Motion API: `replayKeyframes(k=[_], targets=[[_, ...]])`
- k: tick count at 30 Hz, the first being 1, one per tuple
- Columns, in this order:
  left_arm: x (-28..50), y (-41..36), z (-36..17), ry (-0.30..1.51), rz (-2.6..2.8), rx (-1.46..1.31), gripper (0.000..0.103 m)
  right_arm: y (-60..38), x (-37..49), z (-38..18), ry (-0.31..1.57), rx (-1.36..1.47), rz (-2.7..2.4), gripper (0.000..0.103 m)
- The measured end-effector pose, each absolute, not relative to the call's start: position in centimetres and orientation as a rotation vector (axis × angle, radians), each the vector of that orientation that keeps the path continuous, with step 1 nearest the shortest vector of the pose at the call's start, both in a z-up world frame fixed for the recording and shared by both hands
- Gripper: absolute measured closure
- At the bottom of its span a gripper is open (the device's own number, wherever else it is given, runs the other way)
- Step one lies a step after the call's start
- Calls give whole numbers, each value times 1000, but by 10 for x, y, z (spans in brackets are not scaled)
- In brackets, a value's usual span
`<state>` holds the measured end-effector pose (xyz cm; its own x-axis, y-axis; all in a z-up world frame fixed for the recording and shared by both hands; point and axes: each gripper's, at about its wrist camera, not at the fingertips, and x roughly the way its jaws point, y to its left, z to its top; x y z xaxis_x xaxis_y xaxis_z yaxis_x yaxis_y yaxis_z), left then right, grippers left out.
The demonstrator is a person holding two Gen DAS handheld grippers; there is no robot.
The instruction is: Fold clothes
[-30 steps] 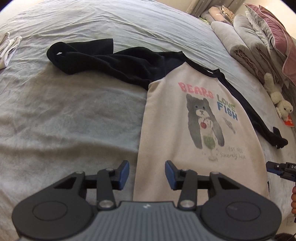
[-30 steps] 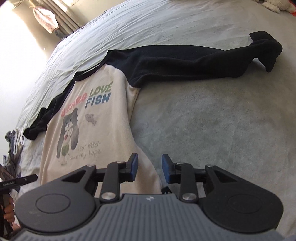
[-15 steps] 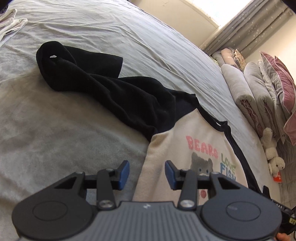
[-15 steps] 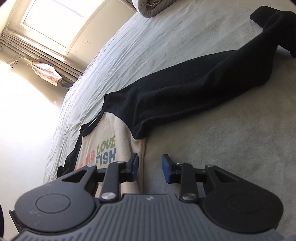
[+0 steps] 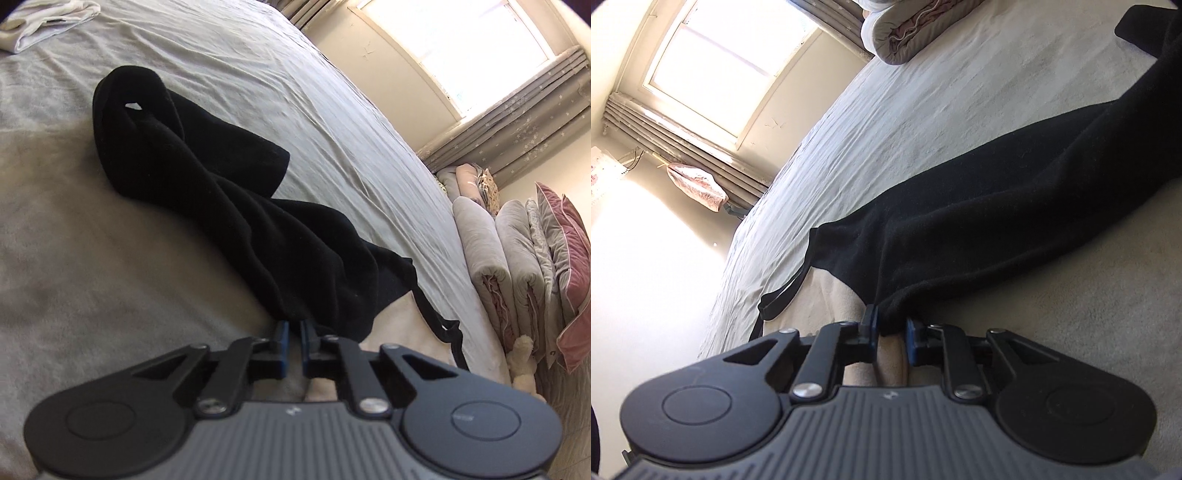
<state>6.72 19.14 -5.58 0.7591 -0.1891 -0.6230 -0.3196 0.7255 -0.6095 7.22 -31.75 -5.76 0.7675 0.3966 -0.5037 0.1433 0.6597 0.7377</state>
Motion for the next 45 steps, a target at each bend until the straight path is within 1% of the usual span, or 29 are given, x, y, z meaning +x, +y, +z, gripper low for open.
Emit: replayKeyframes(k=[6, 10, 12, 13, 15, 16, 17, 19, 20, 24, 25, 26, 27, 32, 36, 37, 40, 41, 43, 45], targets=[[59, 195, -32, 610, 166, -665, 103, -322, 69, -46, 639, 805, 110, 90], [61, 196, -31, 644, 163, -628, 103, -325, 67, -39, 602, 775, 88, 90], [62, 195, -34, 677, 113, -648, 101, -326, 66, -36, 584, 760, 77, 89], [61, 196, -36, 690, 92, -662, 97, -327, 65, -35, 577, 754, 71, 87], [62, 193, -39, 703, 68, -670, 84, -331, 64, -35, 595, 761, 65, 86], [63, 193, -42, 712, 70, -675, 71, -332, 63, -35, 600, 756, 58, 84], [64, 192, -46, 717, 67, -695, 68, -333, 62, -35, 605, 752, 51, 82], [66, 192, -52, 713, 62, -740, 67, -334, 62, -37, 611, 767, 45, 70], [67, 193, -55, 707, 60, -769, 66, -334, 63, -38, 615, 776, 44, 69], [72, 195, -66, 668, 77, -861, 68, -332, 66, -44, 639, 793, 48, 68], [72, 195, -67, 659, 85, -875, 74, -331, 67, -45, 642, 796, 48, 68], [74, 194, -67, 661, 102, -863, 89, -330, 67, -47, 646, 800, 49, 68], [75, 194, -67, 667, 125, -838, 98, -330, 68, -48, 648, 801, 49, 68], [73, 195, -49, 587, 186, -713, 98, -331, 67, -44, 605, 747, 25, 68], [81, 199, -47, 595, 200, -633, 97, -332, 69, -43, 599, 709, 20, 68], [82, 198, -48, 612, 198, -630, 97, -332, 69, -44, 604, 706, 22, 68], [83, 198, -47, 658, 184, -634, 89, -335, 68, -43, 629, 721, 38, 68], [81, 200, -45, 671, 168, -655, 81, -337, 67, -43, 639, 728, 49, 68], [78, 203, -40, 697, 134, -695, 69, -340, 65, -43, 660, 742, 67, 68], [74, 200, -37, 719, 107, -695, 68, -344, 62, -45, 697, 765, 99, 67]])
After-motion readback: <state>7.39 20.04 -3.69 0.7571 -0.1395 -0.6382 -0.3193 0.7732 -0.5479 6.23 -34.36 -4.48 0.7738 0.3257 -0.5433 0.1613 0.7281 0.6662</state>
